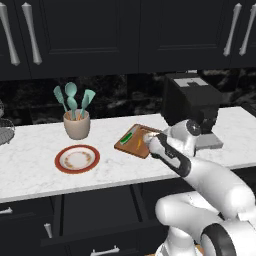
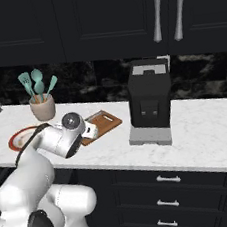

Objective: Pick up the knife from the drawer and place it on the cutting board. Then place the meat from the plate to the cutting board.

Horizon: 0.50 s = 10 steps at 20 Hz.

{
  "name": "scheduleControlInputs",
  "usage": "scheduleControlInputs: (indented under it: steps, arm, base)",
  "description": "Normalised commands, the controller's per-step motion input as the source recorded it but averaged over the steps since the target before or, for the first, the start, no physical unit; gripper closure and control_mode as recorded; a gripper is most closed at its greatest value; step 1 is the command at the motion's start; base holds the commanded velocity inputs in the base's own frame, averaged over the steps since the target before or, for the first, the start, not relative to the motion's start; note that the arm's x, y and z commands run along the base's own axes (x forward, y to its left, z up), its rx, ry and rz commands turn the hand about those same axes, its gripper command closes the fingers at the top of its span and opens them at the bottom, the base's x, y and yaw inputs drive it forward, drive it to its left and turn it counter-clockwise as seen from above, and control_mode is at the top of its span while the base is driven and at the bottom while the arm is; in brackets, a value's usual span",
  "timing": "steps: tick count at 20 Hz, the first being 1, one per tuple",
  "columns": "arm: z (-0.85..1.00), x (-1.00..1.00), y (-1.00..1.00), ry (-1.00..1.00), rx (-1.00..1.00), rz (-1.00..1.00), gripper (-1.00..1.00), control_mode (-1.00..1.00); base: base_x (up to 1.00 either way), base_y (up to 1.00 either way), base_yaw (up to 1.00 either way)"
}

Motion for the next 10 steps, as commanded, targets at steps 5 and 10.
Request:
scheduleControlInputs:
  steps: [5, 10]
  arm:
    - [1.0, -0.94, 0.03, -0.15, -0.17, 0.09, -1.0, -1.0]
    - [1.0, -0.56, 0.04, 0.0, -0.17, 0.08, -1.0, -1.0]
  base:
    - [0.0, 0.0, 0.0]
    - [0.0, 0.0, 0.0]
